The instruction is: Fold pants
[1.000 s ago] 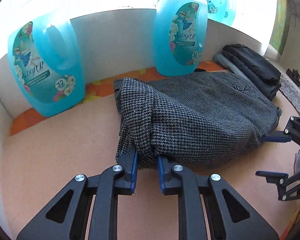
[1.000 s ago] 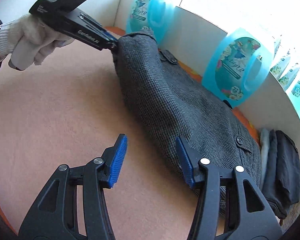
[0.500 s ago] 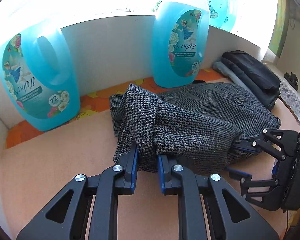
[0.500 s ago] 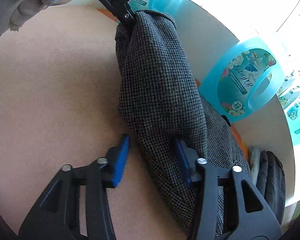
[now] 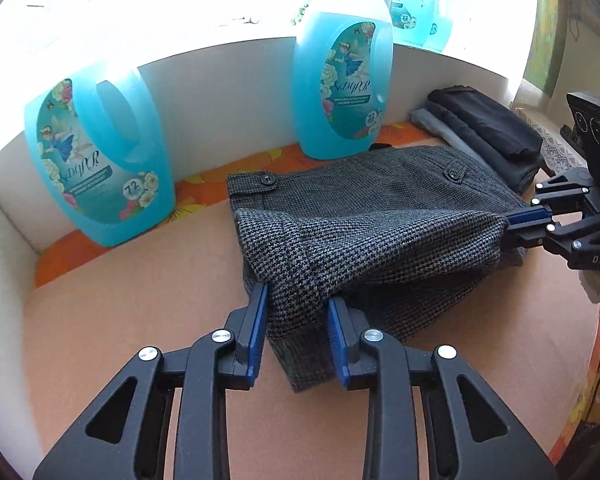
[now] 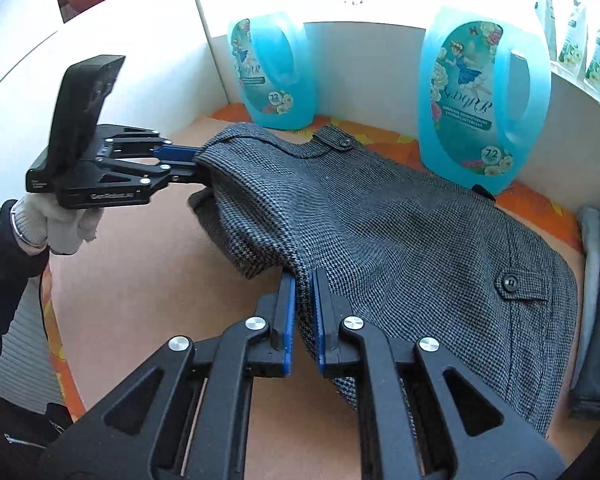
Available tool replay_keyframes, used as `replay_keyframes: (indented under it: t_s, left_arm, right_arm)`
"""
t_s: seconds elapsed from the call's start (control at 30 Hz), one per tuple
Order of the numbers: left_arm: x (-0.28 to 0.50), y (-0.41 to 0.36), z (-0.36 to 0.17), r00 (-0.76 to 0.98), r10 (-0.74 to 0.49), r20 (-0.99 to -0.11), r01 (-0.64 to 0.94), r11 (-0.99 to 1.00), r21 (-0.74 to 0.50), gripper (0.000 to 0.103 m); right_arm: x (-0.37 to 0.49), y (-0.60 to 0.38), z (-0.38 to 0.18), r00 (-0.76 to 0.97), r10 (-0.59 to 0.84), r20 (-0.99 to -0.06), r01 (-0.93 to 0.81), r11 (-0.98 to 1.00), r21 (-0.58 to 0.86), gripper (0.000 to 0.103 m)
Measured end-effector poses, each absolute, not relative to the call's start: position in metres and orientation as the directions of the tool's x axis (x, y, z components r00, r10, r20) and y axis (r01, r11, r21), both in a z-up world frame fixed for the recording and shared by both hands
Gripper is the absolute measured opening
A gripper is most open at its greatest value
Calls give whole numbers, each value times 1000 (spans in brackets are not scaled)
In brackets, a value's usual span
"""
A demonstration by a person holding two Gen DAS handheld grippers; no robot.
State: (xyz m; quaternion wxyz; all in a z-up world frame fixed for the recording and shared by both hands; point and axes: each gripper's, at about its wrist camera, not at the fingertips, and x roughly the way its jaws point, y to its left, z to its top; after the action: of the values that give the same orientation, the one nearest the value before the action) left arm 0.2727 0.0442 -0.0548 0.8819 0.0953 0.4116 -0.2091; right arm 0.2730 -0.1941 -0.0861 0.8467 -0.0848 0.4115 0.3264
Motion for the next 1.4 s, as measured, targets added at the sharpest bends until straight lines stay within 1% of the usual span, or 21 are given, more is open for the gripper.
replay_keyframes:
  t_s: [0.03, 0.07, 0.1, 0.13, 0.2, 0.27, 0.33, 0.4, 0.5, 0.63, 0.77, 0.8, 0.87, 0.93, 0.97, 1.0, 1.07, 1.1, 1.2, 1.3, 1.4]
  left_arm:
    - [265, 46, -56, 571, -277, -773, 451, 892, 14, 31]
    - [258, 48, -58, 574, -257, -777, 448, 893, 36, 32]
    - [252, 50, -60, 577, -241, -780, 444, 894, 52, 33]
    - [247, 54, -62, 574, -230, -786, 439, 896, 58, 33]
    - [239, 63, -67, 565, -224, -794, 428, 903, 50, 33]
    - [234, 70, -74, 552, -221, -804, 419, 907, 38, 33]
    - [232, 74, -81, 535, -226, -814, 409, 913, 15, 33]
    - [231, 75, -89, 512, -257, -820, 403, 915, -35, 33]
    - [231, 67, -104, 474, -292, -830, 420, 904, -78, 33]
    - [238, 57, -122, 431, -321, -843, 425, 897, -124, 33]
    - [248, 53, -130, 429, -363, -827, 404, 896, -184, 33]
    - [247, 52, -130, 445, -364, -819, 407, 896, -177, 27]
    - [245, 49, -130, 469, -352, -810, 408, 900, -155, 22]
    - [244, 48, -129, 486, -346, -803, 399, 905, -148, 15]
    - [243, 50, -126, 503, -338, -795, 392, 909, -139, 14]
    - [242, 52, -122, 518, -335, -787, 386, 913, -135, 13]
    - [240, 61, -111, 540, -337, -771, 381, 915, -133, 13]
    - [238, 65, -105, 558, -324, -764, 375, 920, -116, 13]
    - [237, 78, -94, 572, -307, -761, 376, 922, -89, 13]
    - [236, 78, -104, 533, -270, -802, 399, 916, -42, 14]
    - [233, 74, -116, 510, -228, -830, 409, 913, 1, 23]
  right_arm:
    - [267, -194, -89, 438, 483, -758, -638, 761, 117, 25]
    - [261, -194, -92, 449, 471, -760, -647, 757, 87, 37]
    - [252, -191, -95, 476, 440, -761, -647, 761, 35, 46]
    - [243, -188, -99, 502, 409, -762, -646, 763, -16, 47]
    - [226, -183, -104, 529, 383, -757, -649, 758, -70, 47]
    - [212, -175, -108, 528, 402, -748, -676, 733, -83, 47]
    - [204, -162, -116, 516, 393, -761, -688, 720, -95, 47]
    - [210, -150, -127, 478, 377, -793, -671, 740, -53, 47]
    - [231, -141, -141, 406, 405, -819, -612, 786, 85, 47]
    - [248, -133, -146, 410, 427, -806, -555, 818, 151, 47]
    - [259, -133, -143, 429, 433, -793, -513, 839, 181, 47]
    - [261, -134, -143, 436, 427, -792, -498, 848, 183, 47]
    - [264, -136, -144, 439, 418, -795, -474, 860, 190, 47]
    - [268, -136, -146, 432, 413, -802, -461, 865, 198, 39]
    - [269, -135, -147, 417, 419, -807, -460, 862, 211, 24]
    - [269, -134, -147, 397, 440, -806, -460, 855, 240, 15]
    - [265, -133, -141, 381, 499, -778, -468, 830, 304, 12]
    - [263, -132, -136, 378, 528, -761, -476, 816, 330, 8]
    - [258, -130, -128, 353, 572, -740, -472, 792, 387, 7]
    - [252, -123, -139, 327, 502, -801, -494, 813, 307, 7]
    - [239, -124, -149, 319, 445, -837, -531, 815, 232, 8]
